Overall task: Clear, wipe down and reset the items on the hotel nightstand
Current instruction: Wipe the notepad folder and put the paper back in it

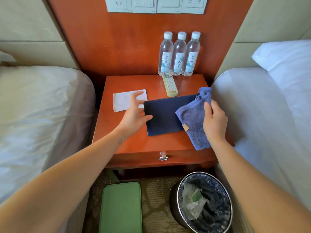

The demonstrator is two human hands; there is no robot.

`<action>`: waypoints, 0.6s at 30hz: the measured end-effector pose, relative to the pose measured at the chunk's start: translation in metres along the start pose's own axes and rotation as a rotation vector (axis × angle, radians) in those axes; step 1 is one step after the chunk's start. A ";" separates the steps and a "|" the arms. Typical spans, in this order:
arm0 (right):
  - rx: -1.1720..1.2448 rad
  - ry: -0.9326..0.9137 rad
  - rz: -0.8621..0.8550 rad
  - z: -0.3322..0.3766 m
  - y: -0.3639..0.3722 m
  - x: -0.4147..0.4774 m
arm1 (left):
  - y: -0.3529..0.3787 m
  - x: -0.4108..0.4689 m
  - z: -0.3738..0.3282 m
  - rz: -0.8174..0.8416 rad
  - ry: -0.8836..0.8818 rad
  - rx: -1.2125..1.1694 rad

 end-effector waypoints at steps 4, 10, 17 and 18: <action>-0.004 -0.240 0.049 0.038 0.012 0.006 | -0.007 0.003 0.007 0.013 -0.065 -0.046; -0.162 -0.761 0.072 0.104 0.053 -0.036 | -0.008 0.005 0.001 0.034 -0.036 -0.075; -0.139 -0.818 0.138 0.126 0.087 -0.064 | -0.015 0.010 0.008 -0.013 -0.020 0.012; -0.164 -0.818 0.155 0.120 0.085 -0.057 | -0.014 0.009 0.007 0.003 -0.024 -0.010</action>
Point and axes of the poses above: each hand's wrist, its own x-axis towards the middle knuckle, its own y-axis out of the palm, z = x × y, the point moved 7 cm from there along x, towards the middle knuckle, and after that the axes turned 4 degrees about -z, right-handed, at the moved point
